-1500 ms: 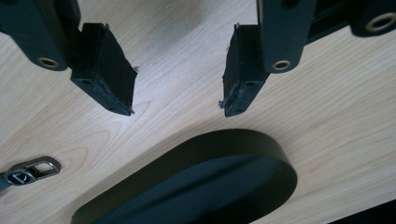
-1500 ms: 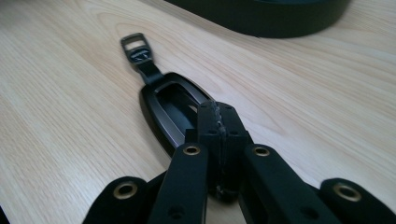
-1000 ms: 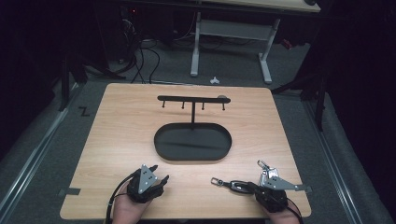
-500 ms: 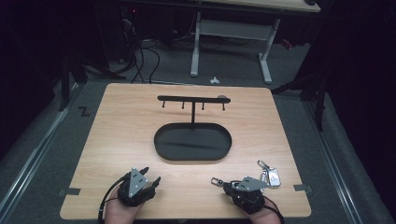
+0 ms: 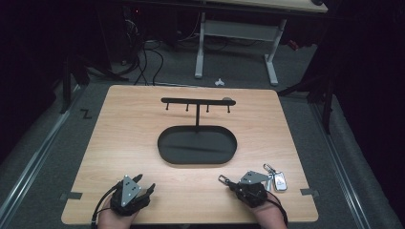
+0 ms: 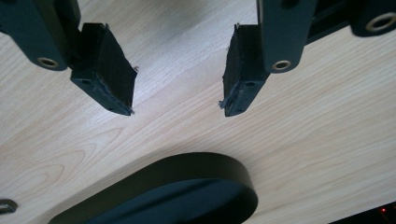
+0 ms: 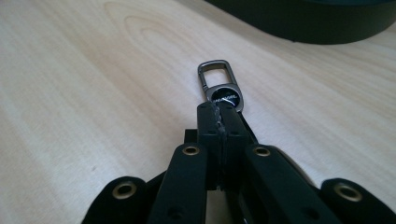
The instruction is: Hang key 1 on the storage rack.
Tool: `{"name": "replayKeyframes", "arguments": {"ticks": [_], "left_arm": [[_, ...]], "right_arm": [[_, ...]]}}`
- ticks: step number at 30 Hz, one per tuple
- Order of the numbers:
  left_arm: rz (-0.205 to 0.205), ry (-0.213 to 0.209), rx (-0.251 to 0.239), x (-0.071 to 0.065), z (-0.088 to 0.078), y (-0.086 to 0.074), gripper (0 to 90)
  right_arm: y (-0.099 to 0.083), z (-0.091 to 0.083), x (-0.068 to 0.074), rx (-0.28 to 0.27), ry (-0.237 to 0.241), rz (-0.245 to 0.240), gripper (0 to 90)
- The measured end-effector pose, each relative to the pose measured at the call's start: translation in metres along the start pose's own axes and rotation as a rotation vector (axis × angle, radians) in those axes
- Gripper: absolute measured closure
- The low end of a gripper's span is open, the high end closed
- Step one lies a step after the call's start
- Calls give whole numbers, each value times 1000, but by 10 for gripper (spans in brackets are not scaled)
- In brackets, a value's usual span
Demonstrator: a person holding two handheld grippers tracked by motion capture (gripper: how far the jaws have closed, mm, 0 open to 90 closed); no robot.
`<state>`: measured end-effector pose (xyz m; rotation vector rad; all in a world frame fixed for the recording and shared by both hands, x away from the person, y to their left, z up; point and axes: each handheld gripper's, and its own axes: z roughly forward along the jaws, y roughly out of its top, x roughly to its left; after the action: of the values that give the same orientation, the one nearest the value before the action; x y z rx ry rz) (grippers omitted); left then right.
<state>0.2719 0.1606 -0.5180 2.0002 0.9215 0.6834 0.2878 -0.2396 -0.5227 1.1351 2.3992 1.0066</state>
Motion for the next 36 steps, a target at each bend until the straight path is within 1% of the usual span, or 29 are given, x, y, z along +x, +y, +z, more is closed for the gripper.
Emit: {"name": "replayKeyframes", "arguments": {"ticks": [6, 7, 8, 9, 10, 11, 13, 15, 18, 19, 20, 21, 22, 24, 30, 32, 33, 35, 36], "left_arm": [[-9, 13, 1, 2, -5, -3, 441], [-9, 13, 1, 3, -4, -3, 441], [-9, 13, 1, 3, -4, -3, 441], [-7, 12, 3, 3, -4, -3, 440], [-7, 13, 3, 2, -3, -3, 440], [-2, 8, 6, 2, -2, -2, 440], [-1, 7, 7, 2, -1, -2, 440], [2, 4, 5, 1, 0, -1, 438], [4, 3, 8, 0, 3, 1, 434], [-4, -3, 6, 0, 4, 1, 429], [-4, -3, 6, 0, 4, 1, 426], [-7, -5, 5, 0, 5, 2, 424], [-9, -5, 3, 1, 6, 2, 424], [-17, -14, 4, 1, 7, 3, 420], [-21, -33, -1, -1, 10, 7, 412], [-25, -41, -3, -2, 11, 7, 411], [-25, -48, -2, -2, 12, 7, 411], [-18, -63, 9, -4, 14, 8, 409], [-18, -63, 9, -4, 14, 8, 409]], "right_arm": [[5, 2, -8, -15, -11, 24, 895], [6, -1, -8, -29, -7, 31, 880], [6, -1, -8, -29, -7, 31, 880], [6, -5, -9, -52, -15, 35, 854], [6, -5, -9, -52, -15, 35, 854], [6, -9, -11, -70, -30, 46, 828], [5, -12, -13, -77, -38, 53, 815], [3, -16, -19, -86, -58, 74, 791], [-2, -23, -29, -97, -85, 121, 768], [-4, -27, -34, -106, -101, 139, 763], [-4, -27, -34, -106, -101, 139, 763], [-6, -31, -38, -108, -118, 152, 749], [-6, -31, -38, -108, -118, 152, 749], [-9, -34, -41, -104, -133, 161, 733], [-15, -39, -45, -101, -150, 183, 694], [-15, -40, -45, -92, -158, 183, 681], [-15, -41, -46, -76, -166, 185, 662], [-14, -41, -47, -60, -176, 197, 647], [-14, -41, -47, -60, -176, 197, 647]]}}
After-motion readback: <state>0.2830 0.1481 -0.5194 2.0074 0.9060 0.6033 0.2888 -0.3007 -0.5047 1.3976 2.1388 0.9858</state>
